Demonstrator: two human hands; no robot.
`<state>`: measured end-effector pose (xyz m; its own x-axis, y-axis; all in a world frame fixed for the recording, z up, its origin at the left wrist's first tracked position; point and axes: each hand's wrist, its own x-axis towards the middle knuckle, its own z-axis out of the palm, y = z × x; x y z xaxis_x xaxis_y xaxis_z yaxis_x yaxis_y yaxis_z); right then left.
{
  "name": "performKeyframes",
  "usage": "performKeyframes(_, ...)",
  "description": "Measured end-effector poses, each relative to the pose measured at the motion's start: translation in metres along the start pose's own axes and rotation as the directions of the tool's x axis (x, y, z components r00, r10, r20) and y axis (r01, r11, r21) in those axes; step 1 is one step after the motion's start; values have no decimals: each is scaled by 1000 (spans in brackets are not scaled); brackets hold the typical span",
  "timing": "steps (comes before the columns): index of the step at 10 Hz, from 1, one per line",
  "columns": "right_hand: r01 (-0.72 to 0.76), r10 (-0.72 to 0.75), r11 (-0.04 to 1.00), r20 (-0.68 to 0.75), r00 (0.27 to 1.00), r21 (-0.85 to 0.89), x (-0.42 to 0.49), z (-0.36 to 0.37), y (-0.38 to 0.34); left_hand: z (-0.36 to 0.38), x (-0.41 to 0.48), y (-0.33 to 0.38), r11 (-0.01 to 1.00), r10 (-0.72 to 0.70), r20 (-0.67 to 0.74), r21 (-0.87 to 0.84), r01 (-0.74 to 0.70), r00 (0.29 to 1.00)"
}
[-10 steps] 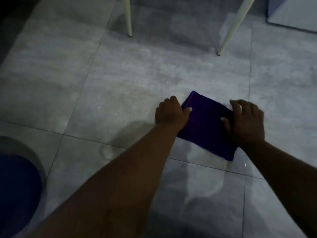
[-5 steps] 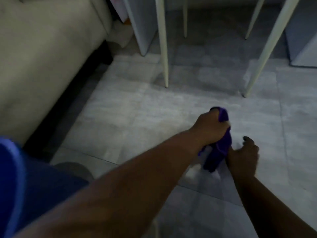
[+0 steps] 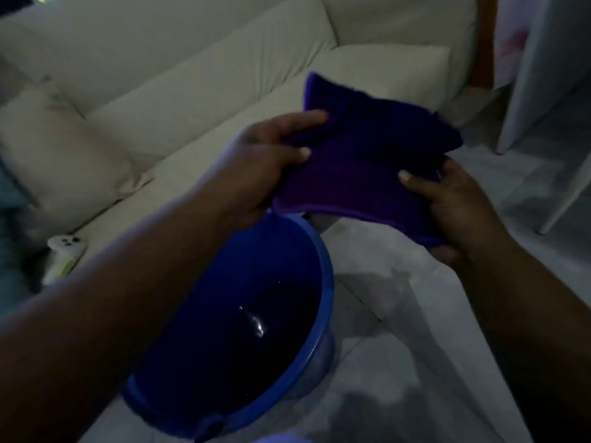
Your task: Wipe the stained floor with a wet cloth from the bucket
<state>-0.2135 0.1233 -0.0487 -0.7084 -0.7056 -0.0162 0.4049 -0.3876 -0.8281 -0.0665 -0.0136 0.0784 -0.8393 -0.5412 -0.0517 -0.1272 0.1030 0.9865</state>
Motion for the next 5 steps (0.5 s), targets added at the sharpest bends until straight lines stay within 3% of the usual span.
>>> performKeyframes(1, -140, 134, 970, -44, 990, -198, -1, 15, 39, -48, -22, -59, 982, -125, -126, 123, 141, 984)
performKeyframes(2, -296, 283, 880, -91, 955, -372, -10, 11, 79, -64, -49, -114, 906, -231, -153, 325, 270, 961)
performKeyframes(3, -369, 338, 814, -152, 929, -448, -18, 0, 103, -66, -62, -148, 859, -378, -116, 325, 395, 919)
performKeyframes(4, -365, 337, 650, -178, 925, -667, -26, -9, 106, -54, -63, -157, 773, -556, 2, 369, 516, 831)
performKeyframes(5, -327, 239, 458, -240, 941, -827, -31, -29, 88, -49, -45, -151, 674, -434, -194, 578, 460, 880)
